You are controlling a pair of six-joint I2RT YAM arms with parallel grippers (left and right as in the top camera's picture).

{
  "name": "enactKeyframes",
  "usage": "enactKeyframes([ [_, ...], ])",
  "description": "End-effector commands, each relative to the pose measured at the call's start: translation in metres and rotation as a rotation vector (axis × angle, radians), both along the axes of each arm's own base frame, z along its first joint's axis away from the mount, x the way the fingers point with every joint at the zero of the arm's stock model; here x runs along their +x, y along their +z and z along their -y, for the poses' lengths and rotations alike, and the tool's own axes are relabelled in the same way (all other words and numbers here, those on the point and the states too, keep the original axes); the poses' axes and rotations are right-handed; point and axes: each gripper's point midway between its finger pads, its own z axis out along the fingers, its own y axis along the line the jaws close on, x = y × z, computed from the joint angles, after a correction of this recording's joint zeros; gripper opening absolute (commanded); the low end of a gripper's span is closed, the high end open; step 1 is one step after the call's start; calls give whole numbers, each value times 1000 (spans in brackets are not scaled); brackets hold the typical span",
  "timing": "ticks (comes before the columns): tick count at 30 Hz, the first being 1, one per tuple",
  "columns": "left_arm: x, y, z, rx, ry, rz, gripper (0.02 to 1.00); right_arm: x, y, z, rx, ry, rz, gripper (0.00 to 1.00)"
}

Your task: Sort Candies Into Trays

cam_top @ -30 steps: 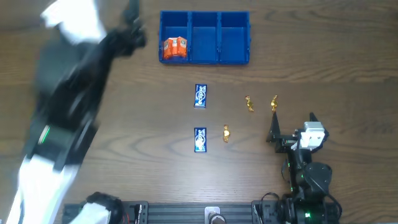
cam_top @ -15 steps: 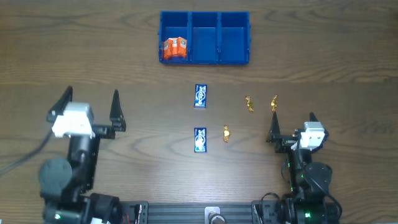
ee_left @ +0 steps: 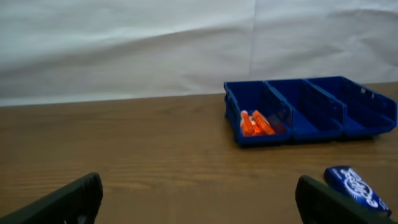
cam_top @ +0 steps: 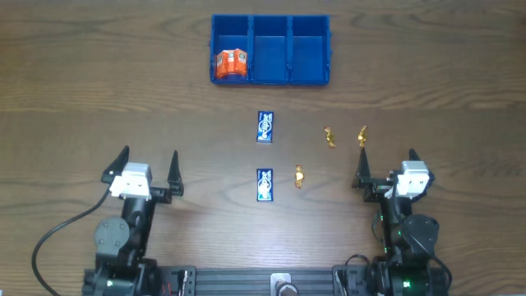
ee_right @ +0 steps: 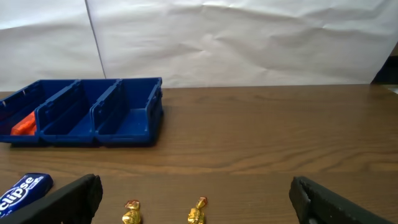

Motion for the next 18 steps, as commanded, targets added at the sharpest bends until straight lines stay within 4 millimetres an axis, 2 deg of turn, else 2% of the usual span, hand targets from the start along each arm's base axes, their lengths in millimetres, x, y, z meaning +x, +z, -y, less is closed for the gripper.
enactKeyframes([
  [1,-4,-21,1,-7,-10,-85,998,0,-1,-2,-8,11,-3,998],
  [2,-5,-28,1,-3,-10,-114,996,0,-1,-2,-7,10,-3,996],
  [18,-4,-28,1,-3,-9,-111,998,0,-1,-2,-8,11,-3,998],
])
